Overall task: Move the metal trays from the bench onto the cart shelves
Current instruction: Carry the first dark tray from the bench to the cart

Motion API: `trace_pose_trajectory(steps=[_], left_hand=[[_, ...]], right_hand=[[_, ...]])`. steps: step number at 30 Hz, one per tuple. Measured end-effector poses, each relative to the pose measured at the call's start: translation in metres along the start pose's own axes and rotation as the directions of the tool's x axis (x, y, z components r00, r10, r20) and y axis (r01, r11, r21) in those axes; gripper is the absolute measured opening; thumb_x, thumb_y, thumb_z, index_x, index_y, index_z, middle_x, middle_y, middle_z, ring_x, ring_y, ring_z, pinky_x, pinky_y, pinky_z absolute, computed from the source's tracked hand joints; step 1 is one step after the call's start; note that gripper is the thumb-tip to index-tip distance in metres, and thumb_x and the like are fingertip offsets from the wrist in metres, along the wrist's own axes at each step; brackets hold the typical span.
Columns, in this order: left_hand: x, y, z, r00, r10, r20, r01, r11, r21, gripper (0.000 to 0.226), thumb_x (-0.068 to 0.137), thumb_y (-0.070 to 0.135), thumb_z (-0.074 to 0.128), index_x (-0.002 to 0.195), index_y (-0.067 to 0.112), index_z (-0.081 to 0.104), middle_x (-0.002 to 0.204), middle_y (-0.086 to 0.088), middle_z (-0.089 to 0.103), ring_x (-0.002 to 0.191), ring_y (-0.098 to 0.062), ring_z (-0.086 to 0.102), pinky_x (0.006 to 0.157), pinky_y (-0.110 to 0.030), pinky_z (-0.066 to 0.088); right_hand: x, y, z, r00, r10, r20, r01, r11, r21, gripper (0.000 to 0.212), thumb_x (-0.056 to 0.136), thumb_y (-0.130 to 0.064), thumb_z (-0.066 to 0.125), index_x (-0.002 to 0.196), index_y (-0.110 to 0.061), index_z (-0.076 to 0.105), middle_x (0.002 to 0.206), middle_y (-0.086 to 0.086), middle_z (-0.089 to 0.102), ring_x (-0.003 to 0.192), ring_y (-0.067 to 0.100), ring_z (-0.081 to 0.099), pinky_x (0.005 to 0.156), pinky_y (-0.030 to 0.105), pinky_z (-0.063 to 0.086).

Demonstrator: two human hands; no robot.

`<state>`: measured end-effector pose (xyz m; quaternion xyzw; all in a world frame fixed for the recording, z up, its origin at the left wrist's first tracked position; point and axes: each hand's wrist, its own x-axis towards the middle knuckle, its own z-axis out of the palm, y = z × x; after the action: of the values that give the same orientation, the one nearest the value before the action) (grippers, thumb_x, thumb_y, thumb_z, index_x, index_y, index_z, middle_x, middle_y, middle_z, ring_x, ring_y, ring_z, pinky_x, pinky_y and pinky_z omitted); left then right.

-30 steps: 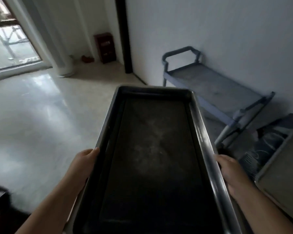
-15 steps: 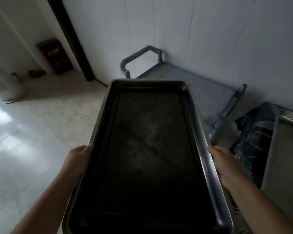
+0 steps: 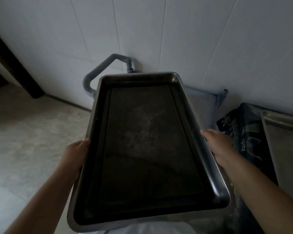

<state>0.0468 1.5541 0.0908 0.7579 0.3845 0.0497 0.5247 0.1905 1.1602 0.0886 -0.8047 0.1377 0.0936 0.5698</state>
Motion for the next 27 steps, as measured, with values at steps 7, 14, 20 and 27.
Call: trace_pose_trajectory(steps=[7, 14, 20, 27], left_hand=[[0.075, 0.032, 0.017, 0.995, -0.031, 0.095, 0.029, 0.999, 0.020, 0.039, 0.099, 0.040, 0.052, 0.085, 0.010, 0.074, 0.075, -0.014, 0.075, 0.073, -0.032, 0.073, 0.071, -0.049, 0.060], [0.105, 0.045, 0.060, 0.994, -0.109, 0.015, 0.110, 0.992, -0.064, 0.040, 0.100, 0.035, 0.051, 0.087, 0.004, 0.072, 0.088, -0.025, 0.072, 0.082, -0.039, 0.070, 0.071, -0.046, 0.057], [0.107, 0.047, 0.100, 0.981, -0.190, -0.024, 0.187, 0.977, -0.103, 0.041, 0.099, 0.037, 0.051, 0.089, 0.003, 0.072, 0.088, -0.023, 0.072, 0.082, -0.038, 0.071, 0.073, -0.050, 0.059], [0.095, 0.043, 0.151, 0.958, -0.257, -0.129, 0.240, 0.961, -0.137, 0.045, 0.099, 0.037, 0.052, 0.089, -0.003, 0.070, 0.088, -0.029, 0.068, 0.075, -0.039, 0.067, 0.063, -0.044, 0.055]], right_hand=[[0.074, -0.025, 0.040, 0.998, 0.015, -0.058, -0.013, 0.999, 0.032, 0.024, 0.095, -0.021, 0.061, 0.107, -0.003, 0.069, 0.105, 0.018, 0.067, 0.102, 0.028, 0.061, 0.093, 0.038, 0.045], [0.151, -0.034, 0.053, 1.000, -0.007, -0.014, 0.005, 0.994, -0.105, 0.029, 0.097, -0.021, 0.058, 0.068, -0.018, 0.057, 0.068, -0.001, 0.053, 0.067, 0.012, 0.047, 0.068, 0.032, 0.036], [0.204, -0.038, 0.052, 0.997, -0.020, 0.080, 0.039, 0.969, -0.244, 0.038, 0.097, -0.020, 0.054, 0.060, -0.016, 0.049, 0.059, 0.002, 0.045, 0.060, 0.014, 0.039, 0.056, 0.035, 0.029], [0.265, -0.022, 0.045, 0.979, 0.011, 0.206, 0.041, 0.967, -0.250, 0.030, 0.097, -0.020, 0.054, 0.067, -0.016, 0.054, 0.063, 0.002, 0.044, 0.062, 0.013, 0.038, 0.057, 0.032, 0.031]])
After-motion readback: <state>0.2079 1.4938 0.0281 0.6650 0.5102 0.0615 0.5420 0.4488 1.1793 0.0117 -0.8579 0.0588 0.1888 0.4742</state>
